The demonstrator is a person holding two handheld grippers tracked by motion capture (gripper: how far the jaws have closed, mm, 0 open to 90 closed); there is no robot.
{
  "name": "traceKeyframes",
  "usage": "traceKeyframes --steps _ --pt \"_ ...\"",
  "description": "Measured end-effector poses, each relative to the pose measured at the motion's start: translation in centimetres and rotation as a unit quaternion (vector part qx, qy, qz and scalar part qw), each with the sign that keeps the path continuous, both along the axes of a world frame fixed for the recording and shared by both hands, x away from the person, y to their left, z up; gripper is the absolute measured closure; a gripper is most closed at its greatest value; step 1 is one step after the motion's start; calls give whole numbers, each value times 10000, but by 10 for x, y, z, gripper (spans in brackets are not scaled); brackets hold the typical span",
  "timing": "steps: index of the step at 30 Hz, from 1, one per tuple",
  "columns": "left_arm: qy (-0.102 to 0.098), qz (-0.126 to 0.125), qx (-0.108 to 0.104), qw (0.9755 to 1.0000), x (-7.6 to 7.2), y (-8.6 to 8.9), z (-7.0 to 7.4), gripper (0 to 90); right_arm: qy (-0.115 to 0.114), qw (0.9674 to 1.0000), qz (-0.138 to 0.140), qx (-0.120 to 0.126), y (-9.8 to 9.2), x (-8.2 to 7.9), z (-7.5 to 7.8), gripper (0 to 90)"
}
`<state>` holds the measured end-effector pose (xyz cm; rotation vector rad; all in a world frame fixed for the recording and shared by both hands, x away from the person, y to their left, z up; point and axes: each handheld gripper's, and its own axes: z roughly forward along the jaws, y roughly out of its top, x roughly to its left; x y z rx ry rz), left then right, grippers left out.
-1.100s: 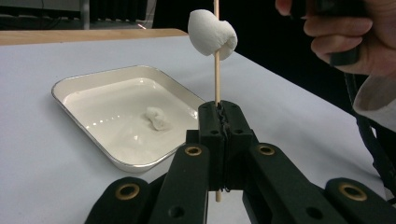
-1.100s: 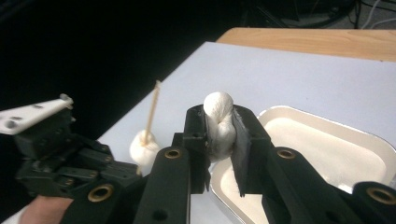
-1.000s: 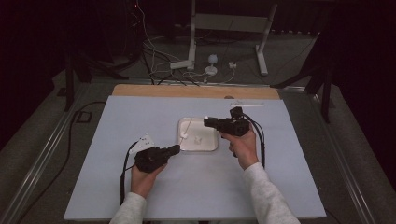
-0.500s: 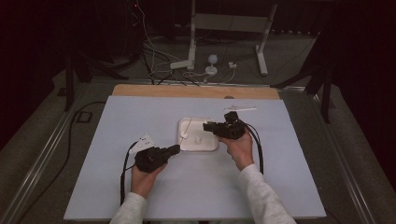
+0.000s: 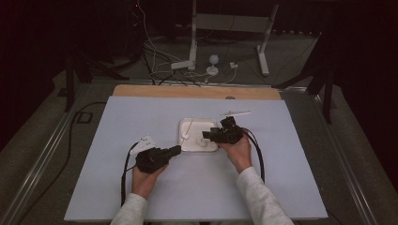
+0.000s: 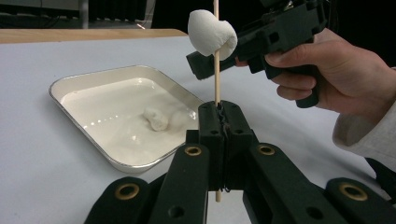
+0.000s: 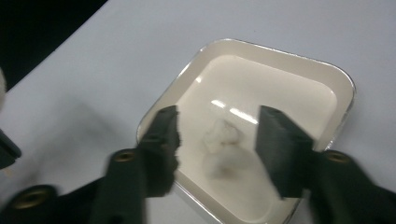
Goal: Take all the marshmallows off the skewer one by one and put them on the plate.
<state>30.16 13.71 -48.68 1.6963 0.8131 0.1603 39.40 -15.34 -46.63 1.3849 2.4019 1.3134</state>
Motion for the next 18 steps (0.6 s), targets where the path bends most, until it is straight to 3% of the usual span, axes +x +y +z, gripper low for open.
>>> traceKeyframes --steps 3,5,18 --pt "4 2 5 10000 0 0 0 900 -82 10000 -30 2 2 -3 3 291" --pt "7 -1 2 10000 0 0 0 900 -100 9999 24 103 3 -5 6 254" --pt "2 9 1 10000 0 -1 0 900 -146 9966 444 676 4 -18 25 170"
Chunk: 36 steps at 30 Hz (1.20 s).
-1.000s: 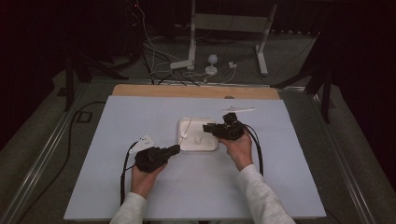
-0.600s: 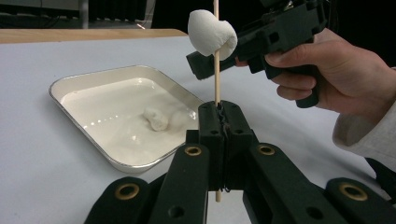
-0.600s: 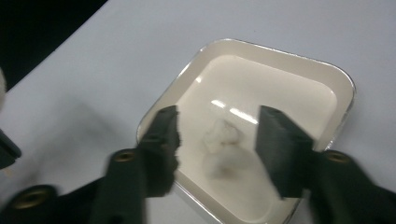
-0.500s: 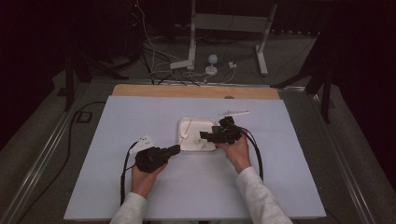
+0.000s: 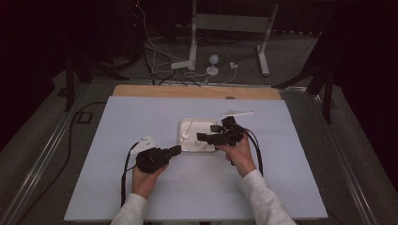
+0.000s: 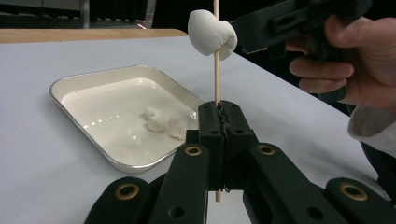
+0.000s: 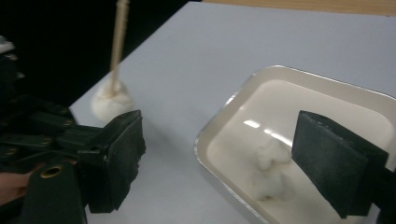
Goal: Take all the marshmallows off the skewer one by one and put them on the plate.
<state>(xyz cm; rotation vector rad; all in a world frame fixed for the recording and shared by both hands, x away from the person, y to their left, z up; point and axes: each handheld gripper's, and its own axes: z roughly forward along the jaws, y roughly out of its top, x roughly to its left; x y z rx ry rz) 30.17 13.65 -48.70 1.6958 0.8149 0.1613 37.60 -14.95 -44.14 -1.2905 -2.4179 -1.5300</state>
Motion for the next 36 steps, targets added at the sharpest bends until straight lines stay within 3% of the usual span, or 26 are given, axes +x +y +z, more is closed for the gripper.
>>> traceKeyframes --steps 10,25,31,35,36 --pt "-22 -25 -20 10000 -1 -2 1 900 -28 9989 389 258 15 -11 9 156" --pt "-56 -99 -75 9999 -2 -5 3 900 146 9959 782 430 36 -14 3 169" --pt "-88 -145 -104 9998 -3 -7 4 900 173 9946 960 368 41 -15 0 312" --pt "-104 -184 -99 9997 -3 -8 4 900 163 9937 994 483 42 -15 0 486" --pt "-102 -188 -94 9997 -3 -8 4 900 176 9931 1000 585 40 -15 0 586"
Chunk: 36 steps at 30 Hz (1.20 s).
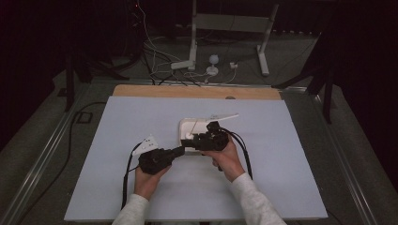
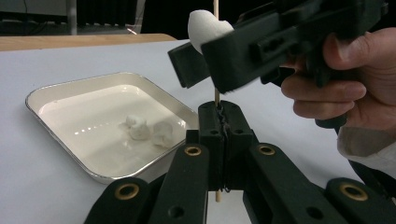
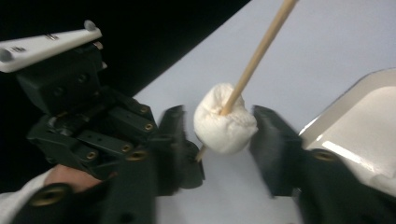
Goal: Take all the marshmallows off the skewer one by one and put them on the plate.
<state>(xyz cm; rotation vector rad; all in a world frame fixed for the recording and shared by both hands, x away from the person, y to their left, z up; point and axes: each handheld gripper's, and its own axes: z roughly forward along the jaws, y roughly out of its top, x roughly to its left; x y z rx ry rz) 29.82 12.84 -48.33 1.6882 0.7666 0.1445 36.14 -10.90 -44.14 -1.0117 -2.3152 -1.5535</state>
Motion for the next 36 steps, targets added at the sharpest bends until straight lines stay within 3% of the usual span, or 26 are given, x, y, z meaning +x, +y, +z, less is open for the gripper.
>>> traceKeyframes --steps 2,3,9,14,16,19,24,36 --pt "-3 -1 -2 10000 0 0 0 900 2 10000 9 30 0 0 0 630" --pt "-6 -4 -10 10000 0 0 0 900 6 10000 55 50 -1 0 1 700" --pt "-53 -10 55 10000 0 0 0 900 23 9999 -3 116 -5 0 3 752" --pt "-67 -56 93 9999 1 1 0 900 -18 9996 -164 224 -10 1 7 768" --pt "-64 -71 264 9996 0 0 -2 900 -45 9989 -300 351 -15 2 10 779" --pt "-73 -94 212 9997 0 0 -2 900 -50 9976 -434 530 -27 6 20 781" --pt "-132 -158 219 9995 0 -4 -2 900 -248 9983 -427 306 -30 5 28 779" --pt "-163 -168 311 9992 0 -1 -3 900 -298 9972 -548 409 -36 9 35 781"
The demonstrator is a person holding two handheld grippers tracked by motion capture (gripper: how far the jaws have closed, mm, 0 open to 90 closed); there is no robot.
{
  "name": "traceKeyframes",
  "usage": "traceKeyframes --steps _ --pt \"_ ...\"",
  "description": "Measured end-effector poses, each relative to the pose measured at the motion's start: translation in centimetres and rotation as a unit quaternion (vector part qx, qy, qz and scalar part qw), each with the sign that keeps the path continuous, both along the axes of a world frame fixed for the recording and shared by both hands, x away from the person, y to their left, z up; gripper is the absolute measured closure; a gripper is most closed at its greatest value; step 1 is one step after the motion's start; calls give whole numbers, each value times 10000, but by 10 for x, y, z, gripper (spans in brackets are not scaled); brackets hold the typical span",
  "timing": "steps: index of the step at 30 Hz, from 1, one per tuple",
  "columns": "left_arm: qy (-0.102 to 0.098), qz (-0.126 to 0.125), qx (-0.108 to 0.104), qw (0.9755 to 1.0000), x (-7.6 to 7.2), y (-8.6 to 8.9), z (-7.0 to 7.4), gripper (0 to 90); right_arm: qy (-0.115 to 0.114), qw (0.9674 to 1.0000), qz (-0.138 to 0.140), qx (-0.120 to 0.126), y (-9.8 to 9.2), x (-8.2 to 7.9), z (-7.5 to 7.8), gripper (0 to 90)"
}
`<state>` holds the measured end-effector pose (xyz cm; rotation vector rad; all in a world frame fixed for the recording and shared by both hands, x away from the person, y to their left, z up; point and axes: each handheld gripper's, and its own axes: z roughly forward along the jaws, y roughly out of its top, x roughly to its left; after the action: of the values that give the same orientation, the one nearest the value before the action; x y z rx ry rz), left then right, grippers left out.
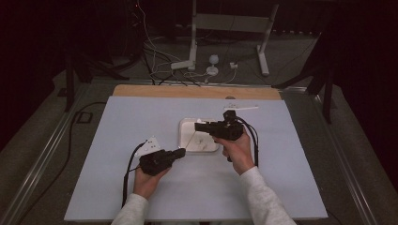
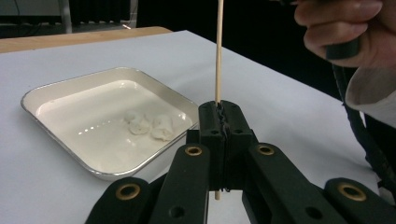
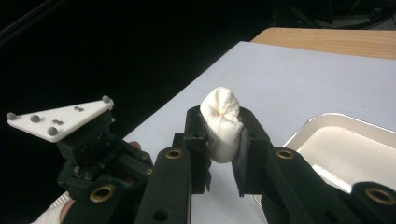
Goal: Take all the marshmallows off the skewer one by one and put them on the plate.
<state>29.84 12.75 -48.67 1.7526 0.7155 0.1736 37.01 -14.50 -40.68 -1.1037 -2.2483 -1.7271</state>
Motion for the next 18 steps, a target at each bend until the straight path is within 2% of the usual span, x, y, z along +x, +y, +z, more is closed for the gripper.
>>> traceKeyframes --steps 4,5,6,9,11,13,18 --pt "-19 20 69 10000 0 1 -1 900 -55 10000 -44 19 -1 1 6 784" --pt "-8 40 172 9998 0 1 -1 900 -76 9998 -111 119 -4 1 8 789" --pt "60 114 378 9992 0 1 -6 900 -81 9993 -185 305 -9 2 11 792" --pt "152 168 268 9994 2 4 -9 900 -149 9986 -291 407 -18 3 19 793" --pt "129 192 138 9996 2 5 -7 900 -248 9991 -293 178 -22 1 24 791" --pt "121 210 136 9996 1 5 -6 900 -274 9992 -290 89 -24 1 25 788" --pt "130 229 83 9996 1 4 -6 900 -318 9986 -361 -202 -23 3 17 777"
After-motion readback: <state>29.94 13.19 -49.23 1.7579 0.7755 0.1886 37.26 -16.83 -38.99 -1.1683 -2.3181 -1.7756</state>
